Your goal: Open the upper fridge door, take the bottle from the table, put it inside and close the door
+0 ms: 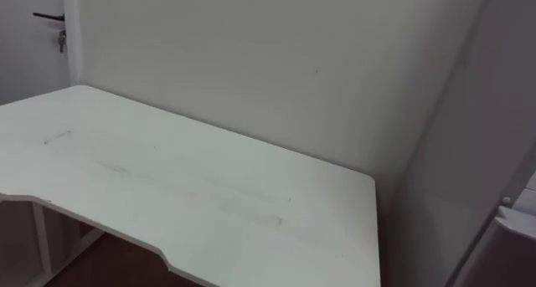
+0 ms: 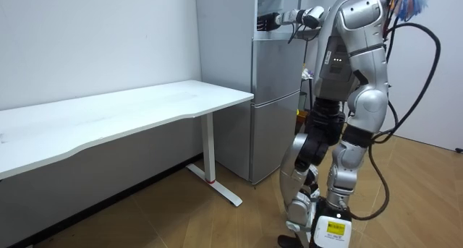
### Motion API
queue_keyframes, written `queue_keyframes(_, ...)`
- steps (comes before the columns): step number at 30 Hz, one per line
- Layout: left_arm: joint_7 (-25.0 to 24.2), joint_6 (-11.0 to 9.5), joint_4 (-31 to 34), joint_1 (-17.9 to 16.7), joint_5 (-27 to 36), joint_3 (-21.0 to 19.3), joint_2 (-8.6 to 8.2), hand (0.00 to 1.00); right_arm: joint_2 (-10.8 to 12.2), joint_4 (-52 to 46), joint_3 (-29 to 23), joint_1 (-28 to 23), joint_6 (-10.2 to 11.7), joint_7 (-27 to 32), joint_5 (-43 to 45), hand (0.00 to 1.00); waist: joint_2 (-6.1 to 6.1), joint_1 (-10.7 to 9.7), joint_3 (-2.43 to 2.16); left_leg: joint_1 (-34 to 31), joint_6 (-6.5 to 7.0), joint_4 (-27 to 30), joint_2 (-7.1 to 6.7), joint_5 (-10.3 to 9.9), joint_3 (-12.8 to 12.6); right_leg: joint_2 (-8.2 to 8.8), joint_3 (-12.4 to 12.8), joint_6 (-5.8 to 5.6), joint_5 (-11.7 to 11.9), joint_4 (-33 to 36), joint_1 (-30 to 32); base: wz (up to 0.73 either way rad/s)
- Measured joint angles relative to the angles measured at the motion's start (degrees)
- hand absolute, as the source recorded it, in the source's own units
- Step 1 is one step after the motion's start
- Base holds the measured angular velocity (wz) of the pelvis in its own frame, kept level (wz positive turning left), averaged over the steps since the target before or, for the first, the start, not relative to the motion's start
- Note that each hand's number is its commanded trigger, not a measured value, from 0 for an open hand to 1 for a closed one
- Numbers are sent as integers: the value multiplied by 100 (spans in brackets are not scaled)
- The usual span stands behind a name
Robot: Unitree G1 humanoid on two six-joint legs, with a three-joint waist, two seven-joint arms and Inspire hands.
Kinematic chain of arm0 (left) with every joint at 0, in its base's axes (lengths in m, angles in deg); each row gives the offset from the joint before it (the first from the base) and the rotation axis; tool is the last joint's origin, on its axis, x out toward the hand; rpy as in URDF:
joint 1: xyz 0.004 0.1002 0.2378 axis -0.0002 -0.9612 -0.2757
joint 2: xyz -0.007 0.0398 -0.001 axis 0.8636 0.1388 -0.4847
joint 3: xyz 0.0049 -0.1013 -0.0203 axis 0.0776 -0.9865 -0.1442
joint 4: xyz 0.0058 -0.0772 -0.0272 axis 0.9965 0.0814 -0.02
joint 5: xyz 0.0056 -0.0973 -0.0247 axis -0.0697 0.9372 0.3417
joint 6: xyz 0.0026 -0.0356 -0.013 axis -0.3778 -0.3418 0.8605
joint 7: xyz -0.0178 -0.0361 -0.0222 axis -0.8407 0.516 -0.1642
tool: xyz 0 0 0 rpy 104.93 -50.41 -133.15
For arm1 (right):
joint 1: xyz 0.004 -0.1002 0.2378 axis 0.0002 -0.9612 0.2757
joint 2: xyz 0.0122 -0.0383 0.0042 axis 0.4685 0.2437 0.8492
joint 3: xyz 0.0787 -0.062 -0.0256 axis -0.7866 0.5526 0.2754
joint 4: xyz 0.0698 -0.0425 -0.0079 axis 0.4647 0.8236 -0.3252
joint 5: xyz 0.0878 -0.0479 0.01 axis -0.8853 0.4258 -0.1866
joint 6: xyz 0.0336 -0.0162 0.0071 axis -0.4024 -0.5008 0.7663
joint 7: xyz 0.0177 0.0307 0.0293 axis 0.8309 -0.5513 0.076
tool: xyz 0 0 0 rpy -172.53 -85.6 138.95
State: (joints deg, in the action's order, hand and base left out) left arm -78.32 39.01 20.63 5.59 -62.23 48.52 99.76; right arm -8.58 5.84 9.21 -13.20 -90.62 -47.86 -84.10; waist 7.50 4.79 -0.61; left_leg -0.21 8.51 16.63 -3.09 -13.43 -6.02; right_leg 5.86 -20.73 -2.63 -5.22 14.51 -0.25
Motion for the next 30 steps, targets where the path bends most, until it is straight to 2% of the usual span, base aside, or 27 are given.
queue_keyframes(6, 1, -67, 27, 28, 35, 8, 0, 0, 2, -279, -2, -13, 1, 86, 99, 0, -14, -13, -7, 156, -3, -172, 7, 48, -136, -9, 19, 2, -2, -76, -81, -10)
queue_keyframes(9, 0, -102, 2, 27, 56, 1, -43, 0, 12, -1109, -35, -101, 14, 157, 380, 0, -78, -125, 5, 197, -6, -203, 11, 48, -176, -23, 34, 3, 0, -127, -140, -7)
queue_keyframes(11, 5, -188, -77, 34, 90, 26, -50, 0, 79, -2033, -77, -435, 53, 438, 970, 0, -73, -156, -11, 275, -30, -302, 17, 62, -233, -38, 36, 4, -1, -183, -171, -13)
queue_keyframes(12, 12, -202, -128, 46, 101, 26, -55, 0, 118, -2303, -115, -569, 78, 515, 1123, 0, -85, -148, -3, 295, -36, -327, 25, 66, -261, -45, 36, 5, -2, -186, -171, -23)
queue_keyframes(15, 119, -245, -318, 138, 95, 22, -119, 0, 514, -3628, -668, -1251, 128, 888, 1849, 0, -90, -202, -11, 335, -57, -371, 49, 67, -342, -70, 65, 30, -17, -188, -160, -14)
queue_keyframes(17, 140, -271, -436, 261, 124, 65, -243, 0, 795, -4578, -912, -1659, 131, 1250, 2319, 0, -169, -309, -13, 338, -59, -376, 52, 64, -346, -72, 70, 31, -17, -194, -161, 0)
queue_keyframes(20, 210, -393, -414, 318, 157, 312, -306, 0, 1056, -5793, -1016, -2147, 154, 1647, 2761, 0, -278, -332, -20, 396, -65, -443, 59, 64, -414, -90, 147, 35, -24, -193, -162, -11)
queue_keyframes(21, 218, -416, -415, 327, 148, 342, -308, 0, 1115, -5972, -1034, -2218, 198, 1702, 2761, 0, -288, -330, -20, 409, -69, -461, 61, 66, -436, -97, 183, 40, -28, -197, -159, -18)
queue_keyframes(23, 248, -482, -417, 393, 157, 355, -312, 0, 1390, -6571, -1142, -2531, 501, 1894, 2748, 0, -302, -325, -11, 463, -84, -509, 70, 75, -476, -123, 314, 43, -30, -199, -168, -13)
queue_keyframes(25, 279, -518, -417, 453, 130, 410, -321, 0, 1623, -6986, -1159, -2727, 635, 2060, 2826, 0, -330, -342, 11, 463, -88, -510, 77, 73, -484, -119, 309, 43, -30, -194, -164, -2)
queue_keyframes(26, 338, -517, -422, 517, 132, 478, -342, 0, 1770, -7236, -1161, -2847, 698, 2102, 2834, 0, -333, -372, 13, 462, -90, -509, 77, 70, -488, -119, 326, 43, -30, -196, -163, 0)
queue_keyframes(30, 378, -518, -426, 636, 221, 740, -387, 0, 2027, -7879, -1159, -3228, 805, 2153, 3123, 0, -347, -372, 19, 470, -85, -510, 73, 62, -507, -123, 371, 44, -30, -191, -157, -2)
